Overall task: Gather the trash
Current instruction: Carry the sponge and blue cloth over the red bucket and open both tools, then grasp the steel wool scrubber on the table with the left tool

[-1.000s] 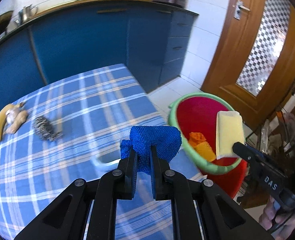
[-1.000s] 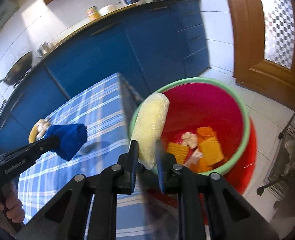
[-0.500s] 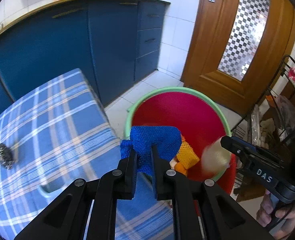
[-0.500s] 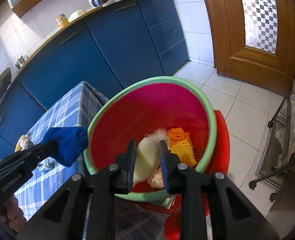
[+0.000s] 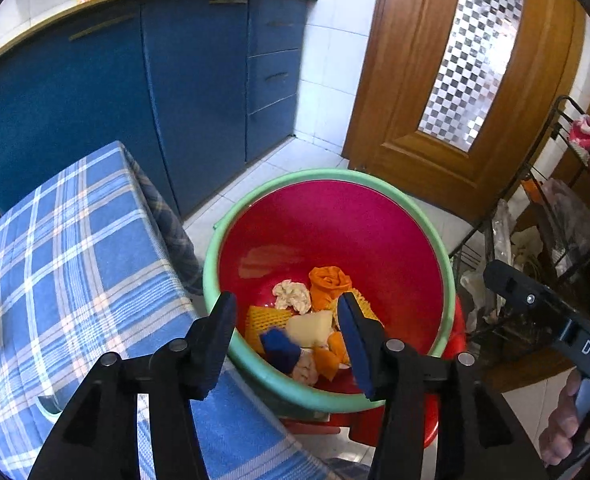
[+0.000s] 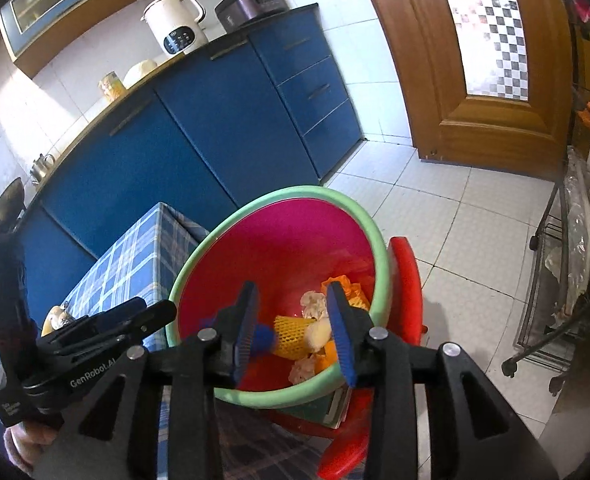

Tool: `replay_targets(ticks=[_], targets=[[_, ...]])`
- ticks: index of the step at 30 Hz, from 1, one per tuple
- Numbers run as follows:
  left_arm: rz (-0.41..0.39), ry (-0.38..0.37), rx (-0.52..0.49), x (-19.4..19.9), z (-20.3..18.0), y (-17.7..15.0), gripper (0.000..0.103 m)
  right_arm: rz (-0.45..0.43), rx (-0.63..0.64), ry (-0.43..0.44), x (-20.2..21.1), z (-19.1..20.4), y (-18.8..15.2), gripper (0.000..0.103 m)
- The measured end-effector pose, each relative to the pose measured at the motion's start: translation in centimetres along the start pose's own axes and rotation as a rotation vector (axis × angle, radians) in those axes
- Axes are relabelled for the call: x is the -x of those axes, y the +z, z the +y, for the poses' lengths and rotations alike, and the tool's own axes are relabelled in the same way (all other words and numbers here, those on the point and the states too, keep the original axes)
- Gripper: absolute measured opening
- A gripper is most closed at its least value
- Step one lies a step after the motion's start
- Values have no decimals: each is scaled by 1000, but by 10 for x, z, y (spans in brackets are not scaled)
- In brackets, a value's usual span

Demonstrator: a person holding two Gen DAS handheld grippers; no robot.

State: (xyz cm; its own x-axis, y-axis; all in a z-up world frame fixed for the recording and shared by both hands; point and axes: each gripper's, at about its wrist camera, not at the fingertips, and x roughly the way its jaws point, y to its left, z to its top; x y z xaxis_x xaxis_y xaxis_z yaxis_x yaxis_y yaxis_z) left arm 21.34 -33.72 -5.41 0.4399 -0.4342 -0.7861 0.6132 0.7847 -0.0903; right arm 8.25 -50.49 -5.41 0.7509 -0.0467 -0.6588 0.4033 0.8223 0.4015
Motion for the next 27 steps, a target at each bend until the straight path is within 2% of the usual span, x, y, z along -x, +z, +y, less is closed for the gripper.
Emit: replay_targets(ticks=[14, 18, 27], targets=[[-36, 40, 66, 37, 25, -14, 54, 8, 34, -1, 15, 15, -13, 39], [-53, 83, 104, 54, 44, -22, 53, 24, 45, 22, 17, 28, -21, 45], [-84, 184, 207, 85, 102, -39, 54, 31, 81, 65, 25, 61, -36, 52]])
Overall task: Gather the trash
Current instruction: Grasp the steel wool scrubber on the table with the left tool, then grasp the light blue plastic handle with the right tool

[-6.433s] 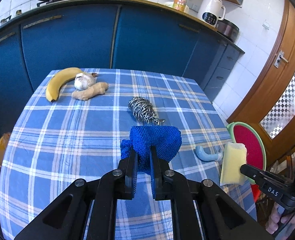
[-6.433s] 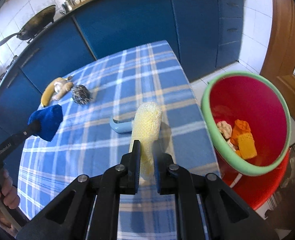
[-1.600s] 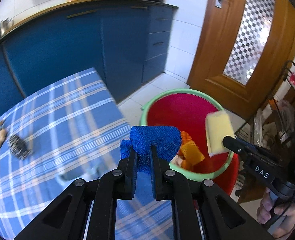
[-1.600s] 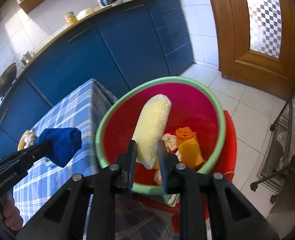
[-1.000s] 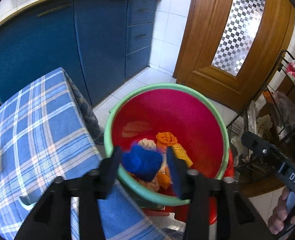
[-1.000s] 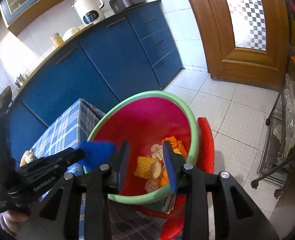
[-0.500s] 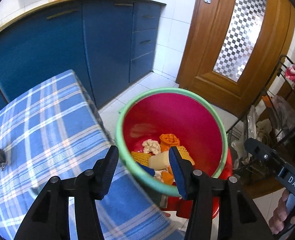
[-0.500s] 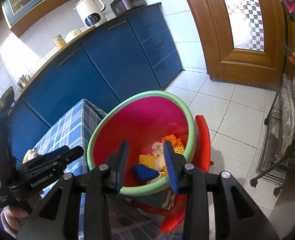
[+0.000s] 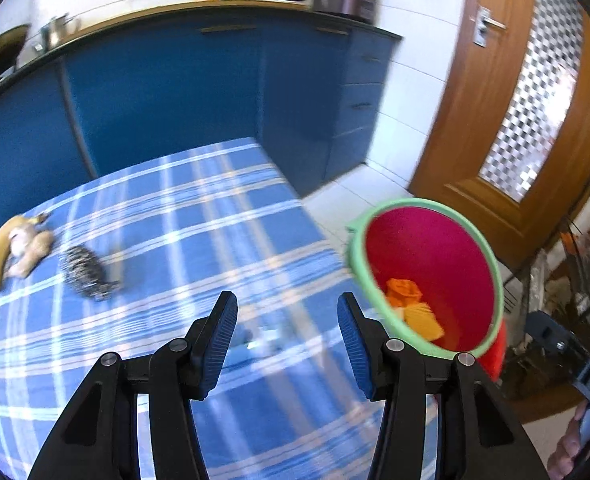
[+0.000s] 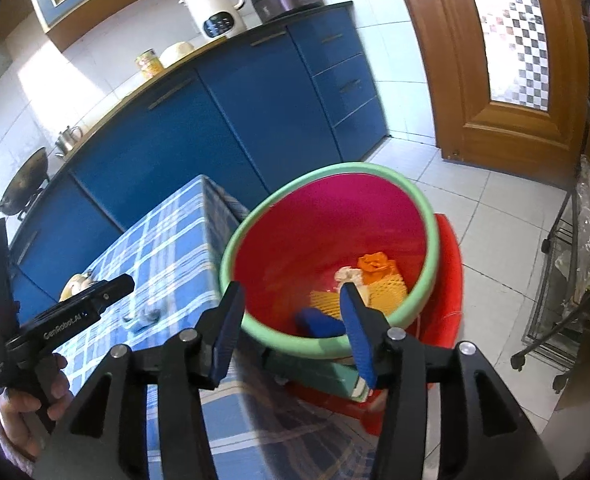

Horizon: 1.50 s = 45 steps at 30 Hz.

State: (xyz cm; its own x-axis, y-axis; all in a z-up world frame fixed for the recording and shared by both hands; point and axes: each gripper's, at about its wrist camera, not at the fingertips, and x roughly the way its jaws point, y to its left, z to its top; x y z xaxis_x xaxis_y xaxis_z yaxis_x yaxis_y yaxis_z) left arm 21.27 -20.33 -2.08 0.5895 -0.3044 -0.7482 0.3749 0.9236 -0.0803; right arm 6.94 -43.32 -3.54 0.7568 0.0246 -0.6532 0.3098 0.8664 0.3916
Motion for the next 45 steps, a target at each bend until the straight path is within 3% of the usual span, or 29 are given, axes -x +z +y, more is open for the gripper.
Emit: replay_targets(ticks=[10, 18, 23, 32, 35, 45], targets=[[-25, 149, 117, 0, 79, 5, 54, 27, 41, 48, -9, 40, -8, 56], [-25, 253, 217, -25, 138, 11, 54, 57, 52, 58, -23, 57, -13, 57], [22, 248, 288, -50, 164, 9, 54, 71, 58, 56, -31, 63, -14, 57], [38, 222, 339, -76, 180, 6, 53, 117, 74, 47, -49, 69, -20, 57], [34, 234, 350, -78, 181, 5, 42, 129, 76, 41, -54, 70, -21, 57], [27, 217, 342, -65, 183, 1, 35, 139, 81, 43, -55, 75, -24, 57]])
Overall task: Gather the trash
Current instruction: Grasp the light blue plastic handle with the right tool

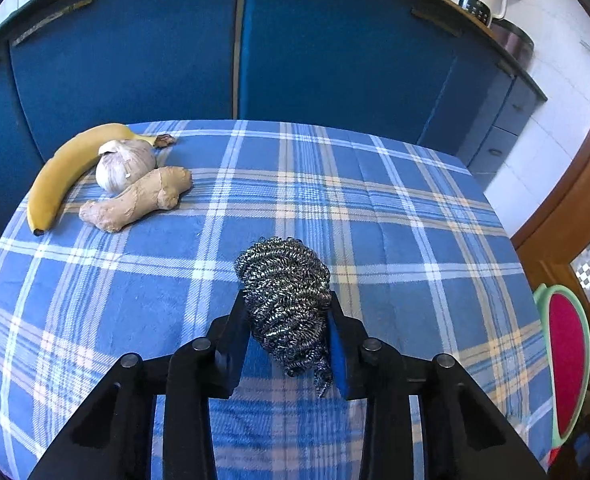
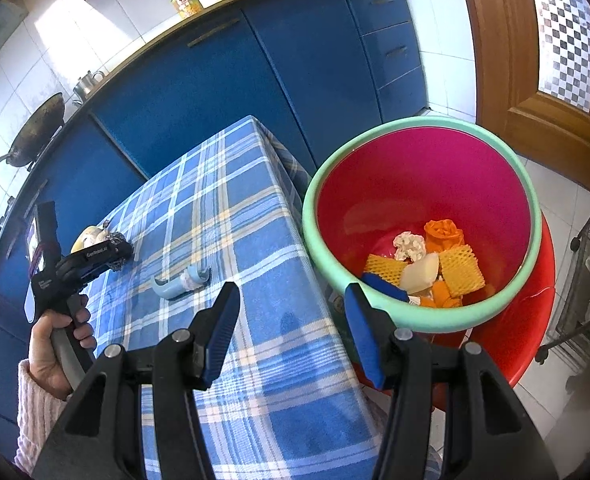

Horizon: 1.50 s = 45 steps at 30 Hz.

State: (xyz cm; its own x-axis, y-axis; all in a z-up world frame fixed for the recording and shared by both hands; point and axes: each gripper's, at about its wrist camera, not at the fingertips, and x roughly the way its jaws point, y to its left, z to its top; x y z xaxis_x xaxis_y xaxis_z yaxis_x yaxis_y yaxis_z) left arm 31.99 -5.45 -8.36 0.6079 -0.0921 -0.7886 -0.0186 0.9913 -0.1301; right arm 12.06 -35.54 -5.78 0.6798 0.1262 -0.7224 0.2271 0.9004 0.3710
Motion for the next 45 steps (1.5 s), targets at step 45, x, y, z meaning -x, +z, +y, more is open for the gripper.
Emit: replay_targets(ticks=[45], targets=[[11, -25, -16, 97, 62, -77, 36, 112, 213, -8, -73, 125, -15, 73]])
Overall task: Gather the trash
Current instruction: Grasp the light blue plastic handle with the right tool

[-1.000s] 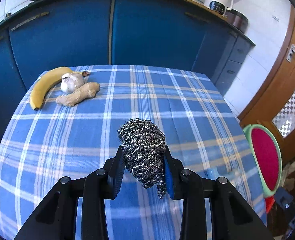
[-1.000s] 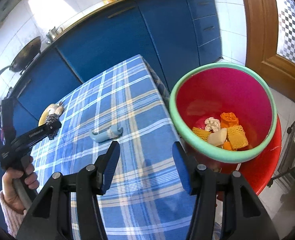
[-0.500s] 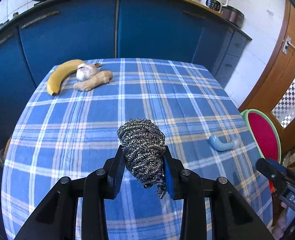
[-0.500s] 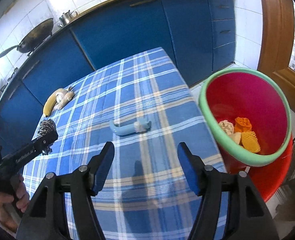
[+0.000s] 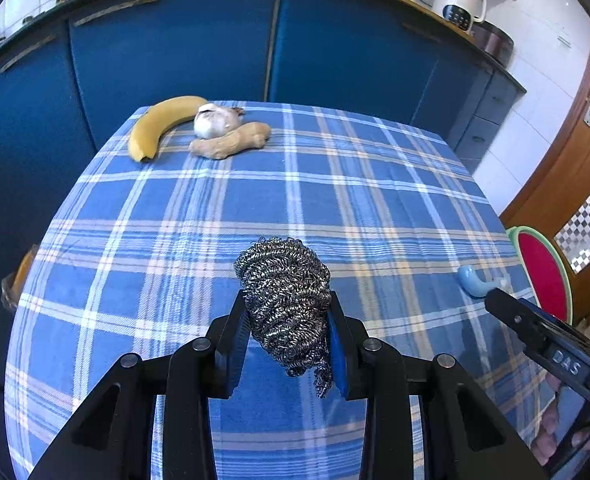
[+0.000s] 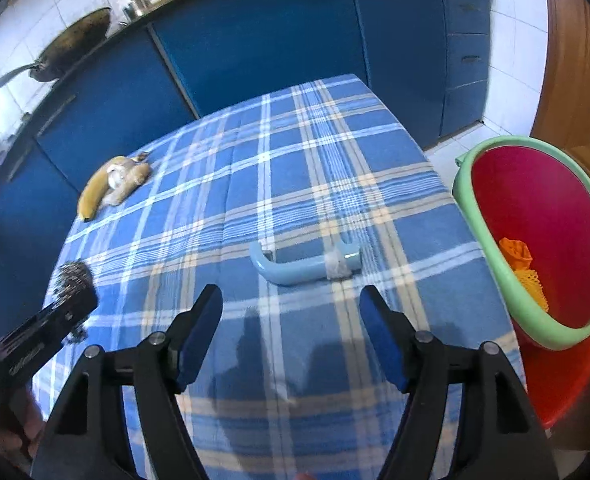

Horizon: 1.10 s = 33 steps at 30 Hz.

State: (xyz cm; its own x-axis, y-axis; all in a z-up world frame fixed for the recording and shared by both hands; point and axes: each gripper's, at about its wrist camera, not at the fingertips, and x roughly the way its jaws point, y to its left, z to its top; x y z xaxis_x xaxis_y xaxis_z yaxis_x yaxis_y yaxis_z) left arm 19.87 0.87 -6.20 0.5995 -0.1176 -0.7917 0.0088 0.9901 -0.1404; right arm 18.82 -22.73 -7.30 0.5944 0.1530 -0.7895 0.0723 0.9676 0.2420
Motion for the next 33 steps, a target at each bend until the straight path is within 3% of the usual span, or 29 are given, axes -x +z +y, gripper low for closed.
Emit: replay_targets(ticks=[9, 20, 23, 29, 31, 33], targets=[[4, -11, 19, -4, 8, -1, 36, 9, 45, -55, -20, 15, 8, 74], [12, -23, 20, -7, 8, -1, 36, 29, 47, -60, -30, 7, 16, 74], [14, -25, 17, -8, 7, -2, 36, 48, 94, -81, -34, 7, 19, 83], [16, -27, 13, -9, 6, -2, 36, 46, 122, -93, -37, 6, 20, 83], [16, -26, 10, -9, 5, -2, 36, 36, 122, -99, -36, 6, 20, 76], [17, -27, 8, -8, 4, -3, 36, 34, 125, -84, -36, 7, 20, 76]])
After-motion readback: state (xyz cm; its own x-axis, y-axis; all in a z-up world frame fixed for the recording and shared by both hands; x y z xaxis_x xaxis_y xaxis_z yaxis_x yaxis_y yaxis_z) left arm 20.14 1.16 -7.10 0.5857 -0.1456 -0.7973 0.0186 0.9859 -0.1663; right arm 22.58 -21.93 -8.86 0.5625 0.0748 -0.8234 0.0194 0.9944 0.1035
